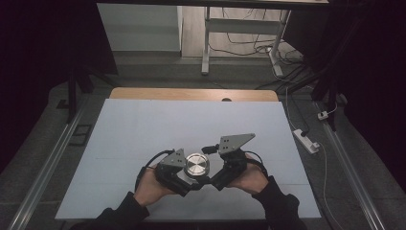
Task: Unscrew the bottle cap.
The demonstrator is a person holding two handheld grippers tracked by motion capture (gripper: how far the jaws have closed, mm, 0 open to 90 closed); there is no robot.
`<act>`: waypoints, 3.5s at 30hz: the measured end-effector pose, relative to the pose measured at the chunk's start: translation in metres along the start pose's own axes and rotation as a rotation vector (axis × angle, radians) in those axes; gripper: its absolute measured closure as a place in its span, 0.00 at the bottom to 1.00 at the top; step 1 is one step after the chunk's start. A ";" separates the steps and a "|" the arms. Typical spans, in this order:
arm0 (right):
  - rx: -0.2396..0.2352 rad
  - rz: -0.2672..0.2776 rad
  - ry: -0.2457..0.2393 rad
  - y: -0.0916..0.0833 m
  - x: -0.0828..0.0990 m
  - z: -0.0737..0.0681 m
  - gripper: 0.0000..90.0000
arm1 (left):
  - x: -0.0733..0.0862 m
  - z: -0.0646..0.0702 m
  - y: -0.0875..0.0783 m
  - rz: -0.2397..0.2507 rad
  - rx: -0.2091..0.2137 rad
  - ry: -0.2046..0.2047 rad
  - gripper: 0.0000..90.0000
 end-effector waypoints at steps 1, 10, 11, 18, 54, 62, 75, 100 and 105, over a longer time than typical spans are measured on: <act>0.062 -0.015 0.030 0.002 -0.003 -0.001 0.01 | 0.000 -0.004 -0.001 -0.001 -0.041 -0.015 0.18; 0.301 -0.024 0.065 0.019 -0.003 -0.004 0.11 | 0.000 -0.004 0.001 -0.009 -0.115 -0.038 0.18; 0.297 -0.013 0.064 0.019 -0.002 -0.004 0.14 | 0.000 -0.003 0.002 -0.008 -0.114 -0.039 0.18; 0.248 -0.009 0.025 0.020 -0.001 -0.006 0.22 | 0.000 -0.001 0.001 -0.014 -0.076 -0.008 0.18; 0.143 0.009 0.052 0.016 0.002 -0.004 0.22 | 0.000 0.002 -0.001 -0.029 0.003 0.016 0.18; -0.040 0.034 -0.001 0.009 0.001 -0.005 0.22 | 0.000 0.010 -0.004 -0.022 0.121 0.066 0.18; -0.116 0.057 -0.069 0.006 0.003 -0.008 0.19 | 0.000 0.013 -0.004 -0.027 0.160 0.105 0.18; 0.012 0.033 0.019 0.013 0.002 -0.004 0.22 | 0.000 0.006 -0.004 -0.016 0.074 0.042 0.18; -0.144 0.054 0.007 0.006 0.005 -0.003 0.22 | 0.000 0.014 -0.002 -0.030 0.142 0.082 0.18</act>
Point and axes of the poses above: each handheld gripper's, and its own axes: y roughly forward along the jaws, x roughly out of its underside, z roughly to its right, the point moved 5 cm from there along y, roughly forward along the jaws, and after that the axes turned 5 degrees about -y, right-handed, at the moved point
